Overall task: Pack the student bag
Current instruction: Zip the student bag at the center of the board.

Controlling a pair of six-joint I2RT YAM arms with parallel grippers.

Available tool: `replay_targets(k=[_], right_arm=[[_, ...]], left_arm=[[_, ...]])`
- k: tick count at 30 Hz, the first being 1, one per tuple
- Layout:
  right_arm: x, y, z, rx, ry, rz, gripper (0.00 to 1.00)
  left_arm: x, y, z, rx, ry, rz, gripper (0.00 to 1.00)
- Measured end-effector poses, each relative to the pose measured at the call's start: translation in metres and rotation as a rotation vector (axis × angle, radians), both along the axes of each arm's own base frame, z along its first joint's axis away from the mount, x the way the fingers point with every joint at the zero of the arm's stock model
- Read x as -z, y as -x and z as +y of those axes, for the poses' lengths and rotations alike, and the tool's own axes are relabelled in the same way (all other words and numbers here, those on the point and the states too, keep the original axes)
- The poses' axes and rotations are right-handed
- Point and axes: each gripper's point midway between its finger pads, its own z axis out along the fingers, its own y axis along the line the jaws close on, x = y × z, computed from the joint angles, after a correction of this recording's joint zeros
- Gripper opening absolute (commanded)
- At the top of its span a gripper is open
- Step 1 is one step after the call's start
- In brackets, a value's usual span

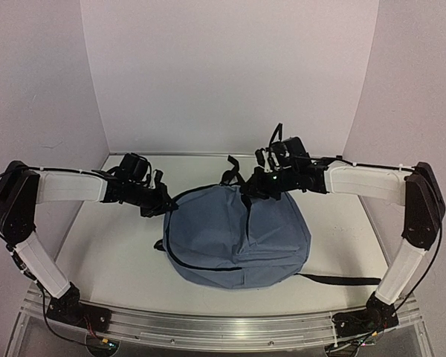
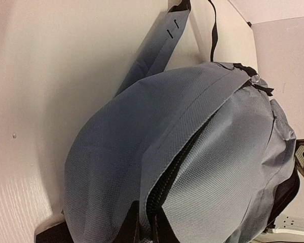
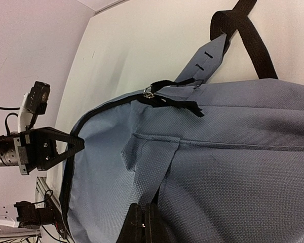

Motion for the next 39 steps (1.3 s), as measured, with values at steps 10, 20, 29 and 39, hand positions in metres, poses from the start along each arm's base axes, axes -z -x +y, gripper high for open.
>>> replay_targets(k=[10,20,29,39], right_arm=[[0.001,0.035,0.008,-0.01,-0.005,0.01,0.0],[0.004,0.066,0.012,-0.01,0.002,0.034,0.0],[0.001,0.065,0.012,-0.003,-0.008,0.032,0.0],[0.0,0.065,0.011,0.01,-0.019,0.039,0.0]], left_arm=[[0.004,0.0,0.003,-0.02,-0.017,0.008,0.0],[-0.003,-0.012,0.011,0.009,-0.08,-0.069,0.83],[-0.079,0.004,-0.047,0.389,-0.127,-0.501,0.87],[-0.092,0.033,-0.123,0.785,-0.056,-0.733,0.73]])
